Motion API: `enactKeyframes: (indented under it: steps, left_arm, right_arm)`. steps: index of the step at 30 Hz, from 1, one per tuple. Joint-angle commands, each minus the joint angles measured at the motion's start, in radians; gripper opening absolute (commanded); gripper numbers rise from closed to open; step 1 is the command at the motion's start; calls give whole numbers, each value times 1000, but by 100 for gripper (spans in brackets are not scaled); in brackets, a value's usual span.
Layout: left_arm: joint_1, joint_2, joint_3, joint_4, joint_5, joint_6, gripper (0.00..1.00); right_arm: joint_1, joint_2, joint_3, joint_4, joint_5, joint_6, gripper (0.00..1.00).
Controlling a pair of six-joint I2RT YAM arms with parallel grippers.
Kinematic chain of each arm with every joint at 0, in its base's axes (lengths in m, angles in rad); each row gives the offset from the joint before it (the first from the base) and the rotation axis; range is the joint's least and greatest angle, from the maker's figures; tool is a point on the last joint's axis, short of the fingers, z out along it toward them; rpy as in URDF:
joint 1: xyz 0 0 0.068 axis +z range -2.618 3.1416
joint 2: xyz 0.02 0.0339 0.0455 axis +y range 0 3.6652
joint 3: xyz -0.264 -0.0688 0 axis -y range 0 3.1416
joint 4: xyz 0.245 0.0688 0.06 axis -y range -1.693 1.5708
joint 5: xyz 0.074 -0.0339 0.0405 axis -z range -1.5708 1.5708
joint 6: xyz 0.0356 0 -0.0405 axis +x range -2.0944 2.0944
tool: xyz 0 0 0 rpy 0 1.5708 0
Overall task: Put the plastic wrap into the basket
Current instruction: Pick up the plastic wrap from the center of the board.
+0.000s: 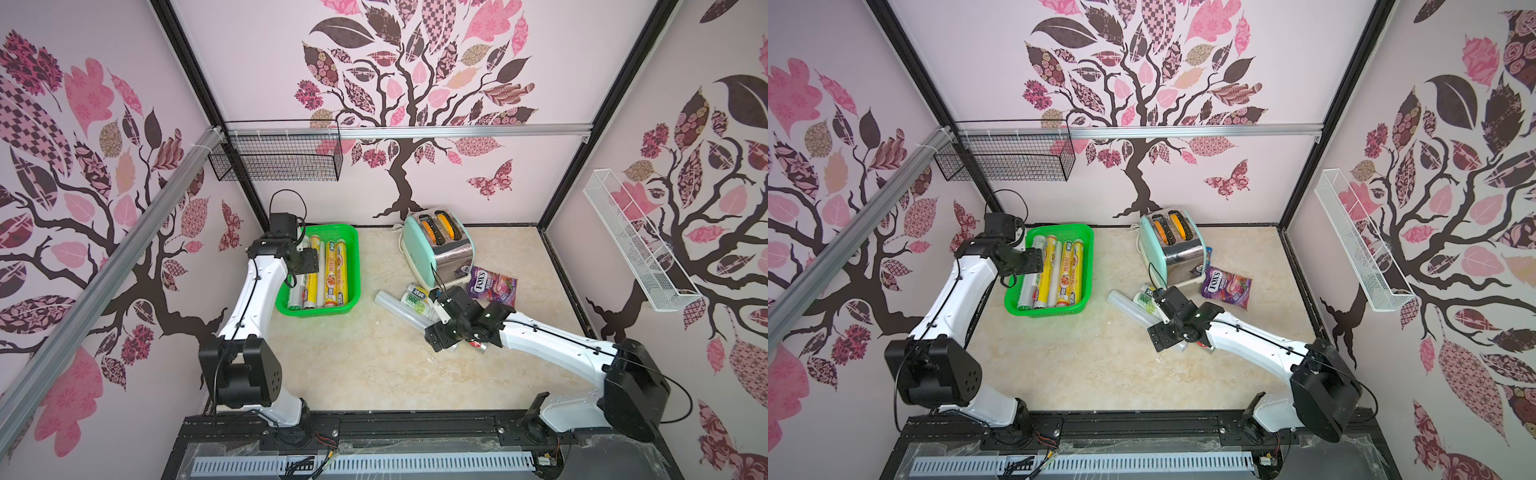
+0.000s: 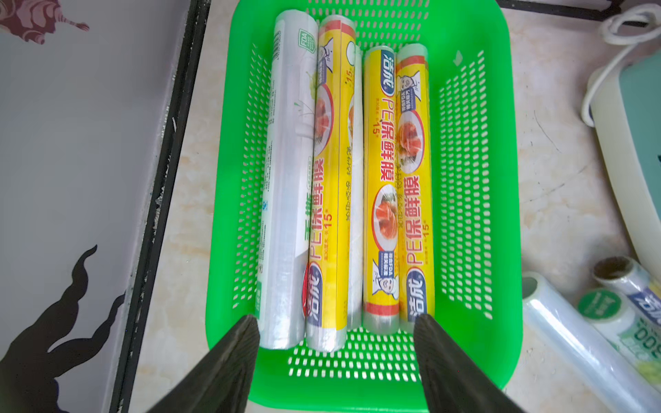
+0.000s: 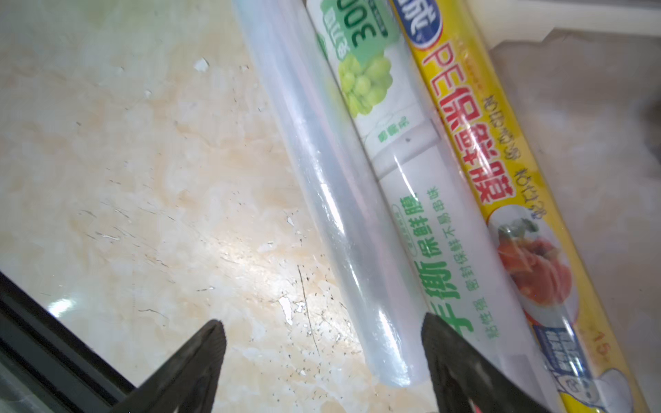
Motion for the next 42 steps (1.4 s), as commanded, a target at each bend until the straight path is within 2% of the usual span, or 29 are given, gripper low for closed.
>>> enactKeyframes:
  steps: [1,3,9,15,18,22,25,27,29,34,40,42]
  left_arm:
    - [8,-110,-69,-59,102,85,86]
    - [14,-165,-92,-111,157,105,97]
    - [16,-251,-134,-251,235,188,98]
    - [16,-344,-218,-240,141,233,98]
    - [16,-364,-233,-226,136,246,98]
    - [16,-358,-247,-187,40,254,98]
    - [16,-343,-245,-194,1,257,98]
    - [16,-341,-241,-206,-9,258,98]
    - [15,-353,-253,-198,-14,263,98]
    - [15,-373,-283,-133,-30,282,98]
    - [15,-351,-267,-141,19,289,98]
    - [16,-336,-242,-149,48,282,98]
  right_arm:
    - [-11,57,34,-27,-14,-44,86]
    - [-11,107,61,-37,-12,-56,83]
    - [-12,225,111,-21,-1,-87,80]
    - [-6,296,118,37,-176,-65,73]
    - [12,325,137,40,-186,-48,71]
    - [36,380,138,121,-213,-73,70]
    - [79,432,169,114,-148,-113,69]
    - [108,462,192,93,-74,-113,66]
    - [115,481,201,88,-52,-99,64]
    - [116,423,188,69,-32,-37,54]
    - [116,285,115,174,-126,28,45]
    - [116,218,62,265,-144,68,43]
